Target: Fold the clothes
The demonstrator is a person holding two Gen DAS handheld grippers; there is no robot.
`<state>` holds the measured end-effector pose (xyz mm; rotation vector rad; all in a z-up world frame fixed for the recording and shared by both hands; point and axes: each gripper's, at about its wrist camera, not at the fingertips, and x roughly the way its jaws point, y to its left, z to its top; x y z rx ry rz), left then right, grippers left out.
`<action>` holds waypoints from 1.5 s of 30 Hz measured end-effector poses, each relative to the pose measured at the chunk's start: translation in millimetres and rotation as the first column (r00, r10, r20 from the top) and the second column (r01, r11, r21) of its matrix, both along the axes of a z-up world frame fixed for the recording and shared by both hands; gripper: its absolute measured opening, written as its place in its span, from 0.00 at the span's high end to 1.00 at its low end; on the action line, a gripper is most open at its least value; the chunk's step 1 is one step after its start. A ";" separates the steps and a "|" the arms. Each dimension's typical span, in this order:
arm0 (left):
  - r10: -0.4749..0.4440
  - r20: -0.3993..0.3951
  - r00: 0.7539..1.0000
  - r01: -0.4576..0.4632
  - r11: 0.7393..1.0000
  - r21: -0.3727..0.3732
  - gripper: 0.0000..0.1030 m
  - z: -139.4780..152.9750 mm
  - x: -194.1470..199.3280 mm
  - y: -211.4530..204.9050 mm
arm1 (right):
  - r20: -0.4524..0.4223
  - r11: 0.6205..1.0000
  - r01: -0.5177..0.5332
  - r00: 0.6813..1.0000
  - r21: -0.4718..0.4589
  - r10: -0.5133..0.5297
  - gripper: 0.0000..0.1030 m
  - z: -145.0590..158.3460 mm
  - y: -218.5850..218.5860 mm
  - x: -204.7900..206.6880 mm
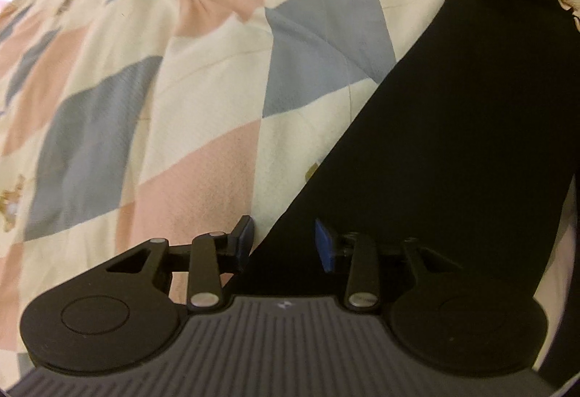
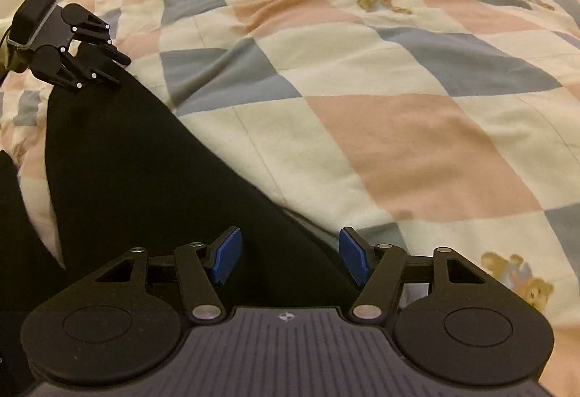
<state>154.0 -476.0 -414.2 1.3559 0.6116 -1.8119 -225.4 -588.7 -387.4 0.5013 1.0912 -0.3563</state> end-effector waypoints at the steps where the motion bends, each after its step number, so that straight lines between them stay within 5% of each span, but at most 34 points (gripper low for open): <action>1: -0.006 0.008 1.000 0.006 1.000 -0.005 0.72 -1.7 -1.2 1.7 | 0.001 1.000 -0.002 1.000 0.019 0.002 0.39 -2.0 -3.0 1.2; 6: -0.036 0.049 0.998 0.038 0.999 -0.030 0.95 -9.8 -7.7 10.8 | -0.053 0.999 0.012 0.999 0.040 -0.010 0.39 -17.6 -6.2 5.9; 9: -0.059 0.114 0.992 0.070 0.993 -0.094 0.99 -11.7 -17.8 26.9 | -0.086 0.999 0.024 0.996 0.026 -0.022 0.40 -27.8 -1.6 8.0; 11: -0.034 0.141 0.989 0.055 0.988 -0.144 0.99 -4.6 -21.9 39.6 | -0.088 0.999 0.027 0.996 0.026 -0.024 0.72 -30.7 3.2 9.2; 13: 0.000 0.163 0.987 0.033 0.980 -0.199 0.99 5.7 -26.3 53.3 | -0.097 0.999 0.010 0.995 -0.035 -0.014 0.88 -24.9 14.2 10.5; 16: 0.086 0.190 0.978 -0.026 0.955 -0.296 0.99 31.8 -34.6 81.0 | -0.089 0.984 -0.019 0.996 -0.179 0.003 0.96 -0.8 43.7 7.4; 22: 0.316 0.136 0.939 -0.236 0.880 -0.413 0.99 108.3 -58.2 195.3 | -0.041 0.853 -0.060 0.998 -0.518 0.045 0.97 68.1 170.7 -17.9; 26: 0.459 0.105 0.882 -0.396 0.844 -0.362 0.99 123.8 -81.1 284.3 | -0.056 0.763 -0.098 0.995 -0.639 0.081 0.97 98.8 289.8 -37.3; 28: 0.516 0.102 0.851 -0.470 0.833 -0.290 0.98 113.8 -92.4 319.2 | -0.059 0.766 -0.095 0.996 -0.635 0.074 0.97 98.0 340.8 -50.1; 31: 0.587 0.098 0.804 -0.564 0.804 -0.191 0.96 97.7 -108.7 353.9 | -0.091 0.837 -0.085 0.995 -0.541 0.042 0.95 74.8 399.9 -66.5; 34: 0.628 0.103 0.772 -0.610 0.776 -0.163 0.94 94.6 -123.7 371.6 | -0.174 0.900 -0.082 0.985 -0.429 0.007 0.75 46.2 434.4 -74.8; 36: 0.654 0.108 0.749 -0.639 0.755 -0.144 0.92 92.5 -133.6 383.3 | -0.139 0.928 0.001 0.989 -0.373 -0.058 0.71 48.5 438.9 -87.2; 38: 0.674 0.100 0.732 -0.658 0.738 -0.151 0.91 100.8 -138.5 389.1 | -0.067 0.942 0.154 0.981 -0.300 -0.182 0.55 57.9 434.7 -106.4; 39: 0.681 0.092 0.727 -0.664 0.730 -0.161 0.89 108.2 -139.3 390.3 | -0.007 0.924 0.301 0.950 -0.235 -0.312 0.53 63.6 423.1 -125.5; 41: 0.687 0.058 0.724 -0.671 0.722 -0.167 0.86 119.8 -140.9 390.4 | 0.086 0.810 0.582 0.813 -0.072 -0.576 0.54 71.5 397.5 -169.1; 43: 0.695 0.014 0.719 -0.684 0.711 -0.166 0.80 129.1 -142.6 387.4 | 0.132 0.606 0.789 0.593 0.100 -0.794 0.54 70.6 376.6 -218.3; 45: 0.721 -0.040 0.692 -0.718 0.682 -0.137 0.77 130.6 -140.8 382.8 | 0.135 0.394 0.892 0.372 0.223 -0.918 0.54 62.9 361.5 -262.7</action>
